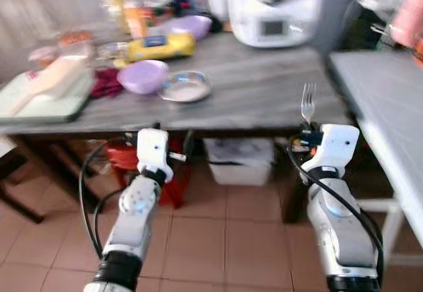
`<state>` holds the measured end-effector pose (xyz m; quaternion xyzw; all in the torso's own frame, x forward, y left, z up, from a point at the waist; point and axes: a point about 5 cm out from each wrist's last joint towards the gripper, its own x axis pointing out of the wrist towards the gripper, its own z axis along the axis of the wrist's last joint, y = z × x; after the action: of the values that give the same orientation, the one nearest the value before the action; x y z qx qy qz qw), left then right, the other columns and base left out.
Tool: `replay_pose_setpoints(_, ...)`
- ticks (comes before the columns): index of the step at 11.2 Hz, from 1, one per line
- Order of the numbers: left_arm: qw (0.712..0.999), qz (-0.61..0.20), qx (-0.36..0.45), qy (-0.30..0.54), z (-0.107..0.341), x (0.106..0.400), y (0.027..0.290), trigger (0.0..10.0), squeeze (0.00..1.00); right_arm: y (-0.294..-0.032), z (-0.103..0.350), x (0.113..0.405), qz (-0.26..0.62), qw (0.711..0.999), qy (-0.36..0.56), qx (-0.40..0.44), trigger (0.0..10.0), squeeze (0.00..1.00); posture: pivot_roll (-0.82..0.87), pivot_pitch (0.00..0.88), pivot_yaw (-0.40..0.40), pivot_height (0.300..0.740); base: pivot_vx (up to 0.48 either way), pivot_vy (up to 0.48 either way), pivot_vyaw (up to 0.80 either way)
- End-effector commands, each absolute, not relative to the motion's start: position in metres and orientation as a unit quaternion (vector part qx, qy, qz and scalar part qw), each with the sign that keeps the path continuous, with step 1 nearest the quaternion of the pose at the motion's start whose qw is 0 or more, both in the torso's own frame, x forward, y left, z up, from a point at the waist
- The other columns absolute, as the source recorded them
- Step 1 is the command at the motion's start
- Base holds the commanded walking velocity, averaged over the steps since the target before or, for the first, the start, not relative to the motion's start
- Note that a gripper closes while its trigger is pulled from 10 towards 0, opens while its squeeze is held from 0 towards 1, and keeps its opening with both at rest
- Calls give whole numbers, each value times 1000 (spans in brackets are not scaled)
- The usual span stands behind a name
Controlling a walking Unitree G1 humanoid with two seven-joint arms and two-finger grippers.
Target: Setting the table
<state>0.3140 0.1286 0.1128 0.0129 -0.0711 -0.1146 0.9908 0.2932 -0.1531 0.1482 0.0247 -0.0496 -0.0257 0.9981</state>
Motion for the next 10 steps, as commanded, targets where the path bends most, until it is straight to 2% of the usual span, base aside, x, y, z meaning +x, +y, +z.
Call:
replay_pose_setpoints(1,992,-103,17,-68,113,315,138,10000,0,-144,154,294,-12,998,-60,26,10000,0,-96,80,117,740,337,0,513)
replay_pose_setpoints(3,992,-106,18,-67,114,315,137,10000,0,-144,153,294,-12,998,-58,34,10000,0,-96,83,117,740,337,0,706)
replay_pose_setpoints(10,991,-114,12,-62,112,312,132,10000,0,-149,154,293,-30,997,-59,33,10000,0,-96,89,110,740,331,0,0)
